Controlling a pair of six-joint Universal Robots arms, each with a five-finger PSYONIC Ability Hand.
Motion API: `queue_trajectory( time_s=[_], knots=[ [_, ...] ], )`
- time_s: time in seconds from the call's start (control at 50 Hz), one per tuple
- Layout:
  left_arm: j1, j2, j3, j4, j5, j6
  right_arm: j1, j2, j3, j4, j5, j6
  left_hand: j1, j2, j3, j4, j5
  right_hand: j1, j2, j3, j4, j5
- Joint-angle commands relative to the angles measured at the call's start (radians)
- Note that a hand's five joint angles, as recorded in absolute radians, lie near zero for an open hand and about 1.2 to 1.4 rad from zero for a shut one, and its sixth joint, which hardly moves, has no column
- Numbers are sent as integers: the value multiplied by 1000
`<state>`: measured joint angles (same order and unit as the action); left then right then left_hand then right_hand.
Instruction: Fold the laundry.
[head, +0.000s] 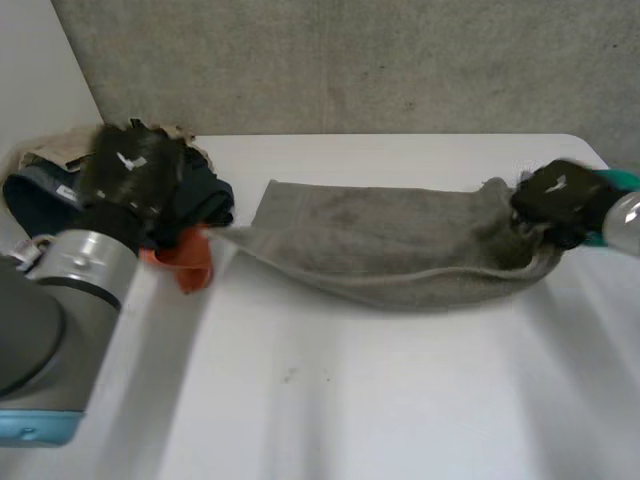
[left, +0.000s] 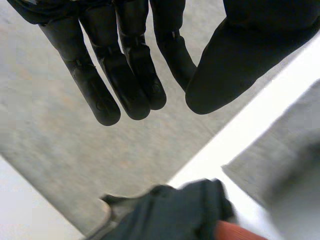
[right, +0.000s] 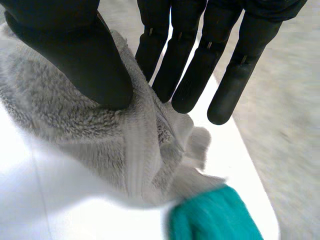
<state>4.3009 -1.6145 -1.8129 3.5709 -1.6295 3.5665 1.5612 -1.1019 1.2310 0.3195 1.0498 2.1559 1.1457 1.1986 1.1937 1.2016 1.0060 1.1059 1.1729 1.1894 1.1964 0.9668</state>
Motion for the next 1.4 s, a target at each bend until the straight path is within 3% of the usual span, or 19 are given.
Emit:
queue_trajectory(
  time_s=[0.02, 0.18, 0.28, 0.32, 0.36, 0.42, 0.56, 0.7, 0.96, 1.4],
  knots=[
    [37, 183, -5, -118, 3, 3, -131, -274, 100, 78, 116, 59, 251, 198, 203, 195, 216, 290, 223, 207, 200, 255],
    [26, 252, -28, -245, 7, 3, -151, -415, 208, 173, 150, 71, 251, 198, 203, 195, 216, 290, 223, 207, 200, 255],
    [2, 117, -98, -232, 55, -18, -144, -409, 300, 155, 139, 71, 251, 198, 203, 195, 216, 290, 223, 207, 200, 255],
    [-21, 41, -100, -222, 74, -40, -139, -386, 326, 115, 134, 78, -173, -225, -221, -228, -207, 290, 223, 207, 200, 255],
    [-73, -52, -94, -215, 88, -82, -138, -357, 331, 80, 136, 91, -461, -514, -509, -517, -496, 290, 223, 207, 200, 255],
    [-111, -138, -100, -198, 100, -119, -138, -316, 332, 9, 139, 142, -588, -641, -636, -644, -623, 290, 223, 207, 200, 255],
    [-122, -208, -106, -113, 137, -130, -151, -267, 337, -129, 139, 239, -577, -630, -625, -633, -612, 290, 223, 207, 200, 255],
    [-124, -321, -54, -31, 145, -118, -148, -184, 346, -155, 133, 260, -521, -574, -569, -577, -556, 290, 223, 207, 200, 255],
    [-124, -498, 116, -47, 143, -98, -148, -177, 392, -203, 131, 257, -498, -551, -546, -554, -533, 290, 223, 207, 200, 255],
    [-128, -530, 138, -118, 145, -83, -148, -147, 407, -211, 127, 248, -498, -551, -546, -554, -533, 290, 223, 207, 200, 255]
  ],
)
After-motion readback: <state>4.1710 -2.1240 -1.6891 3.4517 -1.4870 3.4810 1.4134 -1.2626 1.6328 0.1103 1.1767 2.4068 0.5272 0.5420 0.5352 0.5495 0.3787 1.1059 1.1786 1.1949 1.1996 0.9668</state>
